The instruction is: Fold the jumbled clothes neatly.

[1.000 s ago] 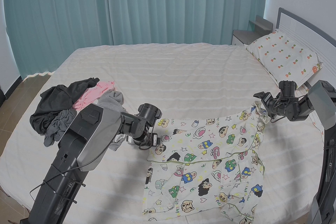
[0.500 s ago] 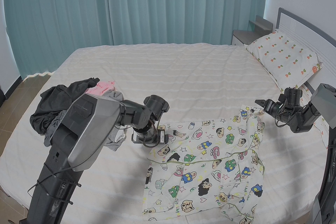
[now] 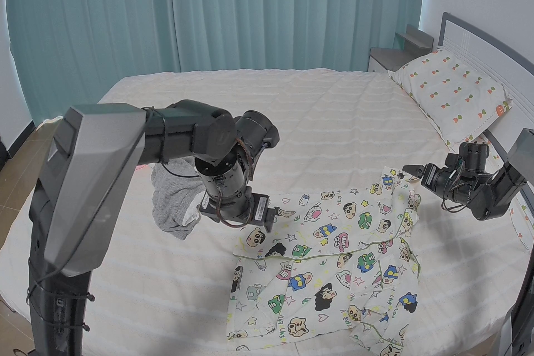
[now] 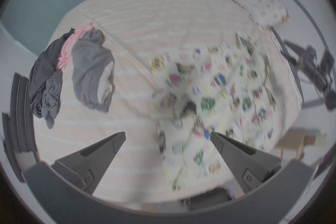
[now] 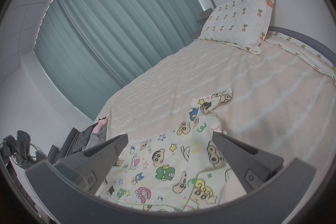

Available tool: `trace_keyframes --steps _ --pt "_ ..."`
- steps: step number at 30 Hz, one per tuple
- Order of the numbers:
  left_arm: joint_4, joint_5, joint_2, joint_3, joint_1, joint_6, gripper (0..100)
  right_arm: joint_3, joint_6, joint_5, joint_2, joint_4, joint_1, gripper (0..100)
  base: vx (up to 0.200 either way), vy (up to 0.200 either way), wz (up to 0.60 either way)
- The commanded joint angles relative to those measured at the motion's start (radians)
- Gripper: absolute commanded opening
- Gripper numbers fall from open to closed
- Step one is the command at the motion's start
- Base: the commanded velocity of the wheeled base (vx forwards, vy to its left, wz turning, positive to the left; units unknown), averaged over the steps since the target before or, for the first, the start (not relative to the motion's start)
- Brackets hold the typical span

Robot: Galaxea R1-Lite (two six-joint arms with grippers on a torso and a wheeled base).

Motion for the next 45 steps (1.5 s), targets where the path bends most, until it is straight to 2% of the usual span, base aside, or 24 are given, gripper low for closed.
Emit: trace_keyframes --steps 1,2,3,4,8,9,10,11,12,16,19,22,24,26,30,32,35,38,41,43,45 --pt "0.358 -0.025 -0.243 0.000 -0.174 0.051 100 0.146 -0.024 0.024 -0.140 -0.002 0.020 100 0.000 0.000 0.00" --pt "0.453 -0.020 -0.277 0.000 -0.204 0.051 100 0.163 -0.038 0.024 -0.151 -0.002 0.020 100 0.000 0.000 0.00" --pt "0.466 -0.020 -0.282 0.000 -0.209 0.052 100 0.166 -0.041 0.024 -0.153 -0.002 0.020 100 0.000 0.000 0.00" --pt "0.548 0.007 -0.315 0.000 -0.252 0.048 100 0.192 -0.065 0.024 -0.174 -0.002 0.018 100 0.000 0.000 0.00" --pt "0.535 0.170 -0.329 0.000 -0.309 -0.027 100 0.246 -0.082 0.027 -0.217 -0.002 0.018 100 0.000 0.000 0.00" --pt "0.535 0.176 -0.340 0.000 -0.355 -0.044 100 0.257 -0.082 0.028 -0.229 -0.002 0.020 100 0.000 0.000 0.00" --pt "0.536 0.176 -0.341 0.000 -0.361 -0.046 100 0.258 -0.082 0.028 -0.231 -0.002 0.020 100 0.000 0.000 0.00" --pt "0.538 0.185 -0.377 0.000 -0.428 -0.054 100 0.278 -0.082 0.028 -0.252 -0.002 0.021 100 0.000 0.000 0.00" --pt "0.538 0.196 -0.381 0.000 -0.442 -0.046 100 0.286 -0.082 0.030 -0.263 -0.002 0.021 100 0.000 0.000 0.00" --pt "0.539 0.256 -0.386 0.000 -0.462 -0.023 100 0.300 -0.082 0.028 -0.286 -0.002 0.023 100 0.000 0.000 0.00" --pt "0.533 0.345 -0.391 0.000 -0.450 0.061 100 0.312 -0.079 0.028 -0.315 -0.002 0.020 100 0.000 0.000 0.00" --pt "0.533 0.366 -0.395 0.000 -0.434 0.071 100 0.313 -0.078 0.028 -0.331 -0.002 0.020 100 0.000 0.000 0.00" --pt "0.535 0.369 -0.400 0.000 -0.300 0.074 100 0.313 -0.076 0.028 -0.351 -0.002 0.021 100 0.000 0.000 0.00" --pt "0.533 0.368 -0.409 0.000 -0.232 0.080 100 0.313 -0.076 0.028 -0.357 -0.002 0.023 100 0.000 0.000 0.00" --pt "0.535 0.368 -0.412 0.000 -0.214 0.071 100 0.313 -0.076 0.028 -0.363 -0.001 0.023 100 0.000 0.000 0.00" --pt "0.535 0.369 -0.423 0.000 -0.177 0.072 100 0.313 -0.075 0.025 -0.364 -0.001 0.024 100 0.000 0.000 0.00" --pt "0.533 0.368 -0.434 0.000 -0.071 0.075 100 0.312 -0.073 0.025 -0.366 -0.001 0.021 100 0.000 0.000 0.00" --pt "0.535 0.368 -0.432 0.000 -0.016 0.075 100 0.312 -0.073 0.024 -0.366 -0.002 0.021 100 0.000 0.000 0.00" --pt "0.535 0.368 -0.437 0.000 0.153 0.081 100 0.310 -0.075 0.022 -0.364 -0.001 0.021 100 0.000 0.000 0.00" --pt "0.533 0.368 -0.457 0.000 0.236 0.086 100 0.307 -0.075 0.022 -0.363 -0.001 0.020 100 0.000 0.000 0.00" --pt "0.533 0.368 -0.466 0.000 0.267 0.086 100 0.306 -0.075 0.022 -0.363 -0.001 0.020 100 0.000 0.000 0.00"
